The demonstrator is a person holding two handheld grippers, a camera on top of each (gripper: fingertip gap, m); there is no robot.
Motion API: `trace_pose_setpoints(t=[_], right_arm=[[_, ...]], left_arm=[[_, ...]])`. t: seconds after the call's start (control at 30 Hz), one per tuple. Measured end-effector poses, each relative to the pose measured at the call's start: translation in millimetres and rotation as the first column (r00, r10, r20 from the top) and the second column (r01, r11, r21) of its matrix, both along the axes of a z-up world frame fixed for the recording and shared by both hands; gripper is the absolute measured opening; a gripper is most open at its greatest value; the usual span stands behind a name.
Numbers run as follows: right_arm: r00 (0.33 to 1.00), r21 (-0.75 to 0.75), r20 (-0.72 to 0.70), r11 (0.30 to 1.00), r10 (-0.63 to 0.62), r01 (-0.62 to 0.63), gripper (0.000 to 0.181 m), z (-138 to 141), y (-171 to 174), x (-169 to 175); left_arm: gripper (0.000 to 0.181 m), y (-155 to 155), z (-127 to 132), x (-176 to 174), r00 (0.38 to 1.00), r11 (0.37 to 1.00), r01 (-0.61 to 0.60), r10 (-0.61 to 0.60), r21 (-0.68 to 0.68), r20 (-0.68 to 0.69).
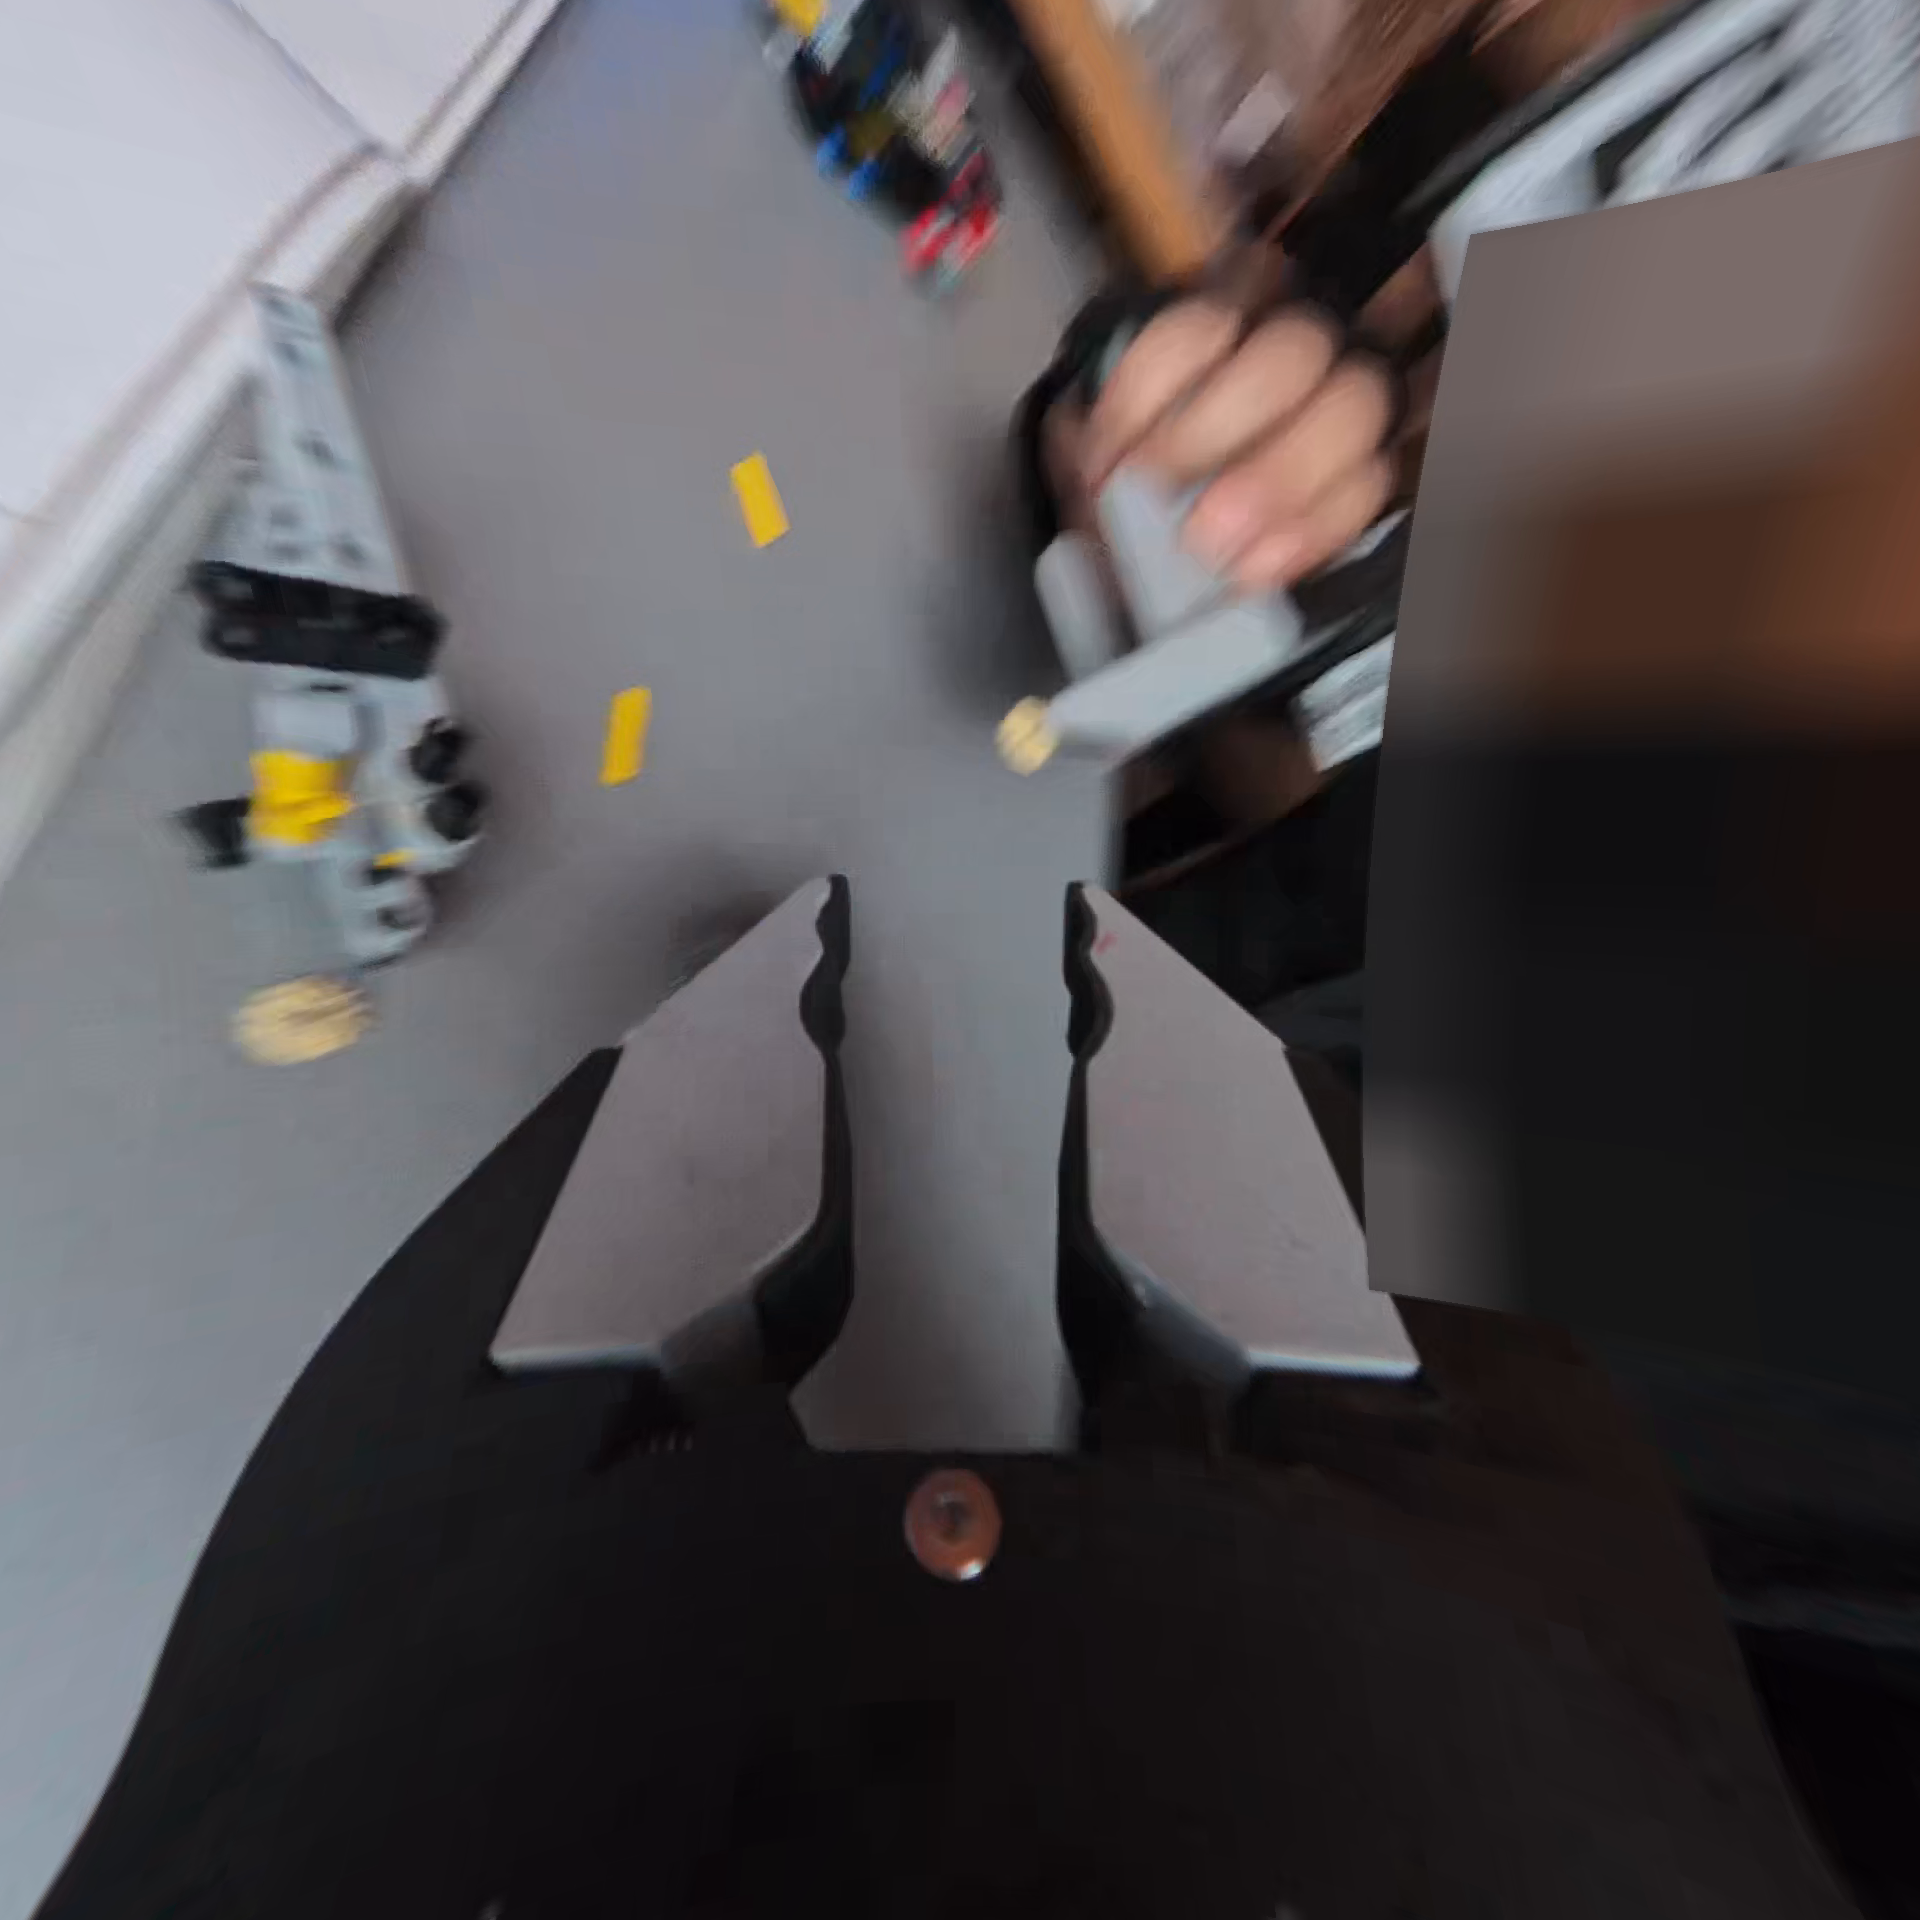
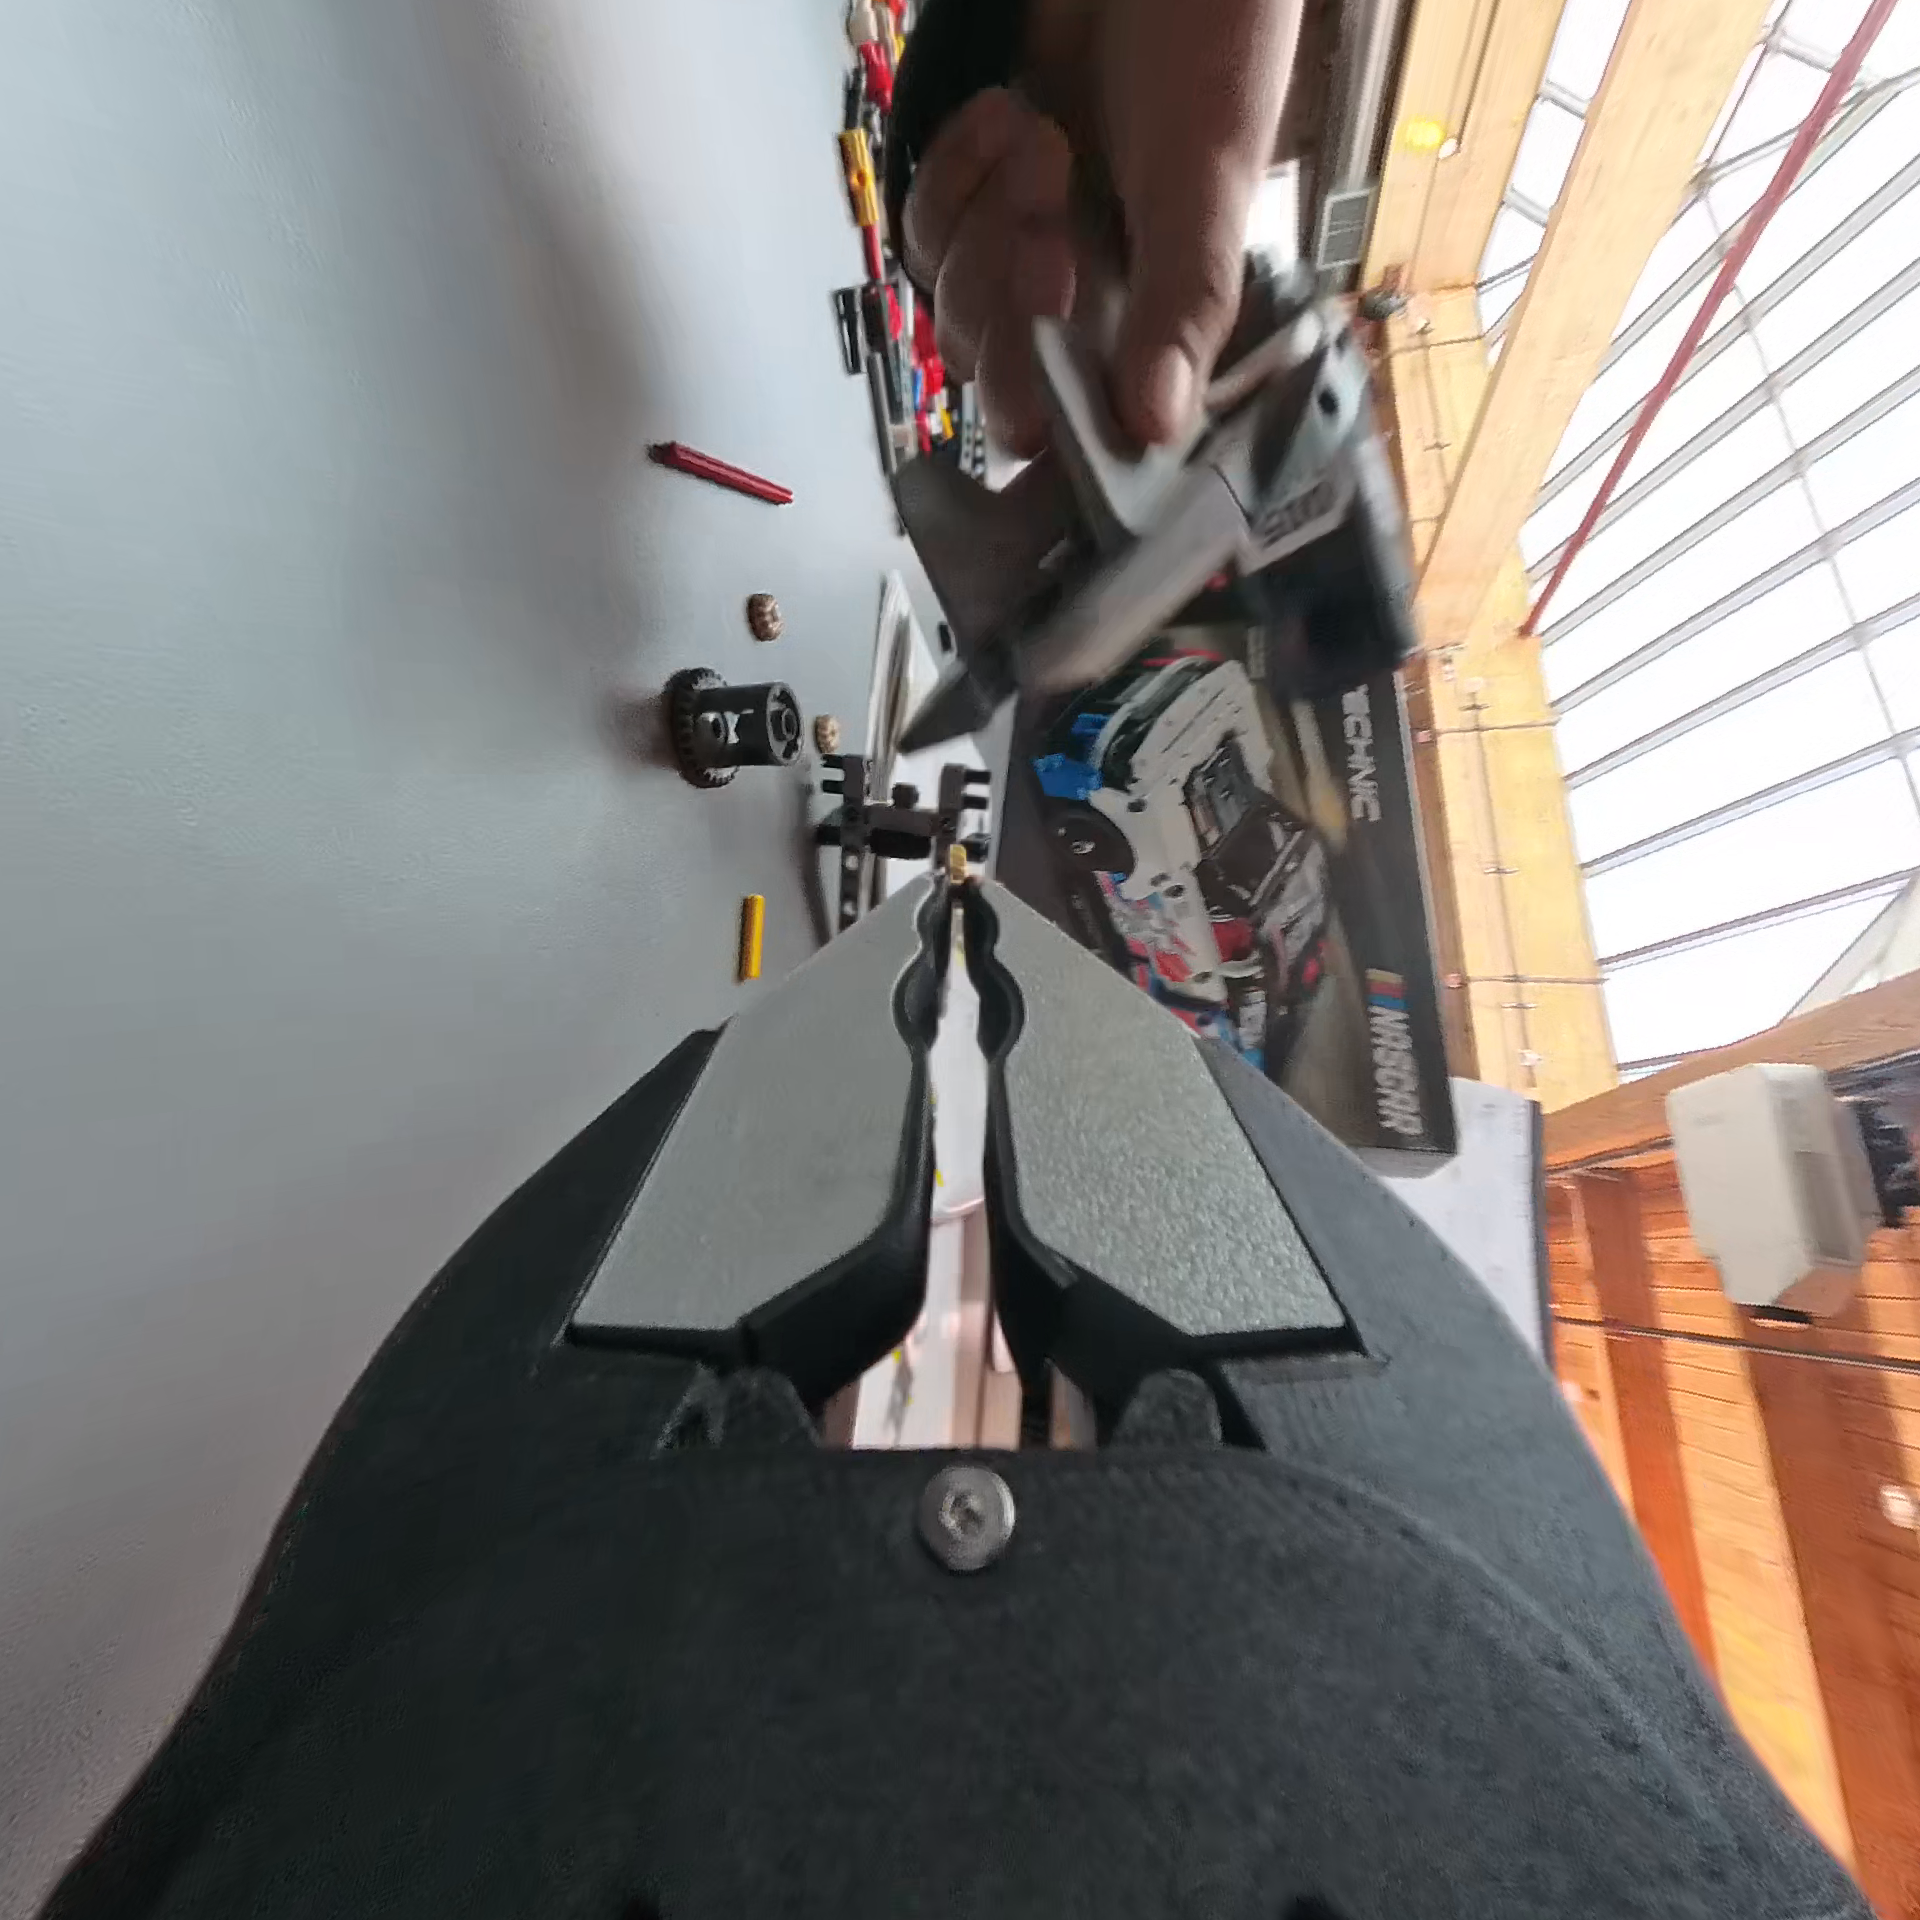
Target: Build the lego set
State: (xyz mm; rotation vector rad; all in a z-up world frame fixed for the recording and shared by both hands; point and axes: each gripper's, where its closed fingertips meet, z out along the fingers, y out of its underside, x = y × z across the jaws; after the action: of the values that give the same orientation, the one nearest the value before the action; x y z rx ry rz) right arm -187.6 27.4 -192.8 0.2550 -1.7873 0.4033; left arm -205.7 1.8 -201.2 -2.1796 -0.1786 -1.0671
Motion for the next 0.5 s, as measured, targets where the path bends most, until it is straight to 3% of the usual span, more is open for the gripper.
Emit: trace_pose_setpoints(t=[0.07, 0.1, 0.3, 0.5], right_arm=[[0.999, -0.016, 0.049, 1.0, 0.009, -0.008, 0.0, -6, 2, -4], [0.997, -0.014, 0.075, 1.0, 0.014, -0.013, 0.0, -10, 2, -5], [0.987, 0.067, 0.155, 0.996, 0.042, -0.053, 0.0, -38, -6, -7], [0.979, 0.106, 0.193, 0.99, 0.073, -0.095, 0.0, -52, -13, -14]], left_arm=[[0.062, -12, -32, -22, 0.928, 0.998, 0.014, -0.038, -0.066, -0.37], [0.06, -15, -37, -23, 0.899, 0.996, 0.047, -0.073, -0.069, -0.432], [0.039, -9, -50, -9, 0.853, 0.979, 0.197, -0.195, -0.048, -0.483], [0.027, -2, -58, -4, 0.841, 0.963, 0.265, -0.252, -0.041, -0.478]])
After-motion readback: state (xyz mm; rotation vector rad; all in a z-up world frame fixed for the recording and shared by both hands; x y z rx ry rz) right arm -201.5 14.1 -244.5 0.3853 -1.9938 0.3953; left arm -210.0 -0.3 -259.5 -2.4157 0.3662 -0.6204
